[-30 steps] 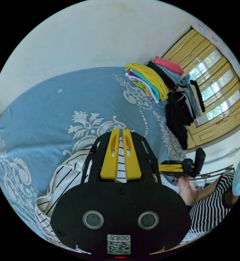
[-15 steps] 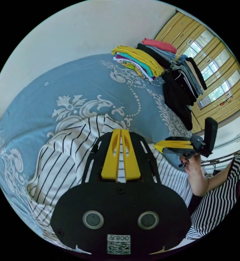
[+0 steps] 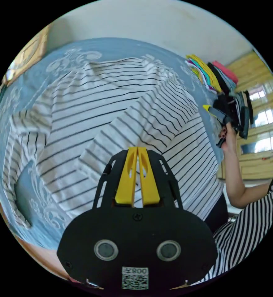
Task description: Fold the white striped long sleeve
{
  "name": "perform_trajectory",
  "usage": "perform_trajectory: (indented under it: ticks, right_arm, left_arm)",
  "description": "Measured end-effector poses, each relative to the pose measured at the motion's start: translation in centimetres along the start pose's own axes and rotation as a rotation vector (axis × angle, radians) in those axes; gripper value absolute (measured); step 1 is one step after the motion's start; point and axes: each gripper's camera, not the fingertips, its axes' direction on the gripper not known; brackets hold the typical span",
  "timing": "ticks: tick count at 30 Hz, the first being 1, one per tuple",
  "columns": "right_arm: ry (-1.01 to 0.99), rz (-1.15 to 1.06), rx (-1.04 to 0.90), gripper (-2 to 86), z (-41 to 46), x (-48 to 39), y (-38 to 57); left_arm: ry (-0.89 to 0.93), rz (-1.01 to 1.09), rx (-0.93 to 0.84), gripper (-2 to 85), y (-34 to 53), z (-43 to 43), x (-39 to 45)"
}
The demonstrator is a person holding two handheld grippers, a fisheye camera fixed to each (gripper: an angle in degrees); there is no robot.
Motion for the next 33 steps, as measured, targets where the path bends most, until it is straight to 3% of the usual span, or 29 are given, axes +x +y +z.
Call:
perform_trajectory:
  ticks: [3, 7, 12, 15, 20, 25, 29, 33]
  right_arm:
    - [-0.069, -0.028, 0.012, 0.1, -1.2, -1.9, -0.6]
    - [-0.14, -0.132, -0.072, 0.0, -0.1, -6.6, -0.4]
    - [-0.139, -0.232, -0.233, 0.1, 3.8, -11.5, 1.1]
    - [-0.173, -0.243, -0.293, 0.1, 5.9, -13.4, 1.4]
    - [-0.231, -0.278, -0.333, 0.2, 8.7, -16.5, 0.3]
    - [-0.326, -0.361, -0.378, 1.1, 11.1, -20.1, -0.7]
    - [-0.625, -0.358, -0.405, 3.9, 12.8, -23.3, -2.3]
    - [-0.816, -0.353, -0.413, 6.0, 14.1, -25.9, -4.1]
  left_arm:
    - [0.098, -0.097, 0.173, 0.8, 5.1, -4.4, -2.6]
    - [0.095, -0.332, 0.319, 2.4, 13.0, -8.9, -7.4]
    - [0.04, -0.872, 0.543, 7.4, 27.3, -14.4, -16.2]
    - [0.079, -1.065, 0.608, 8.6, 32.5, -15.2, -19.4]
    - [0.145, -1.152, 0.6, 6.1, 35.2, -14.6, -21.7]
    - [0.139, -1.029, 0.671, 1.7, 35.7, -15.6, -18.5]
    - [0.135, -0.596, 0.715, 0.9, 31.6, -18.7, -9.7]
    - [0.034, -0.095, 0.558, 0.6, 26.3, -17.7, 4.0]
